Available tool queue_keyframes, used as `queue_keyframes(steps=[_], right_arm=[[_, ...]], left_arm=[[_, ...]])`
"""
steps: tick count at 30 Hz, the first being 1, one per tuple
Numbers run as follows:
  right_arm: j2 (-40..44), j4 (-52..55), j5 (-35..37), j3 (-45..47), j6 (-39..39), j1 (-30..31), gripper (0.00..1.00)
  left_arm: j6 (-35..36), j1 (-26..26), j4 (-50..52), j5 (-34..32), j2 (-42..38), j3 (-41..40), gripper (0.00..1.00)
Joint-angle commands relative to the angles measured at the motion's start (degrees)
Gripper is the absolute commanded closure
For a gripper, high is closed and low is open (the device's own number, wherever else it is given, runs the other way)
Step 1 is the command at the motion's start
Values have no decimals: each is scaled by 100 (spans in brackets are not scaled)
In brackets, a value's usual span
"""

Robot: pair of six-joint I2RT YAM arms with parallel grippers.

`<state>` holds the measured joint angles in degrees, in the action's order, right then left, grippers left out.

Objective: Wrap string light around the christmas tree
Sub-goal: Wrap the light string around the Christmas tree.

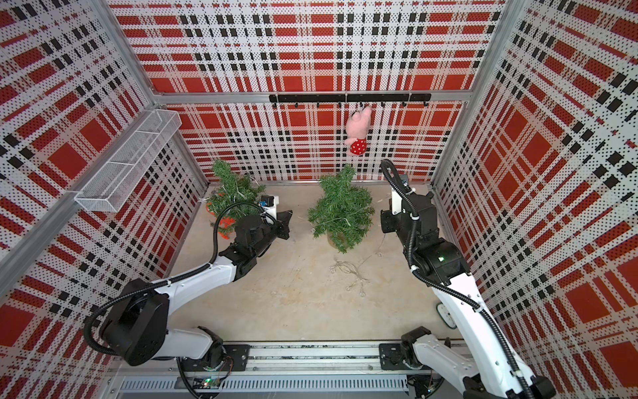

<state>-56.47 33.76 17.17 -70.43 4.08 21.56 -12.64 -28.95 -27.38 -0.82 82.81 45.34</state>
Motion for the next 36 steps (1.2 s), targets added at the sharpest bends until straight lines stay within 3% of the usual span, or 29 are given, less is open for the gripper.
queue_keyframes(steps=[1,10,20,28,36], right_arm=[[6,229,210,174,219,-218,100],[-8,-21,-37,665,682,-1051,100],[88,-75,-125,1042,979,-1140,100],[-1191,-1041,-655,810,1192,-2083,100],[-2668,-3437,-674,317,323,-2001,100]], left_arm=[[70,-5,-453,81,273,411,100],[192,-172,-461,118,1096,860,100],[231,-63,-470,173,1468,1067,100],[234,-90,-470,397,2017,1515,100],[329,-136,-470,638,2210,1653,100]])
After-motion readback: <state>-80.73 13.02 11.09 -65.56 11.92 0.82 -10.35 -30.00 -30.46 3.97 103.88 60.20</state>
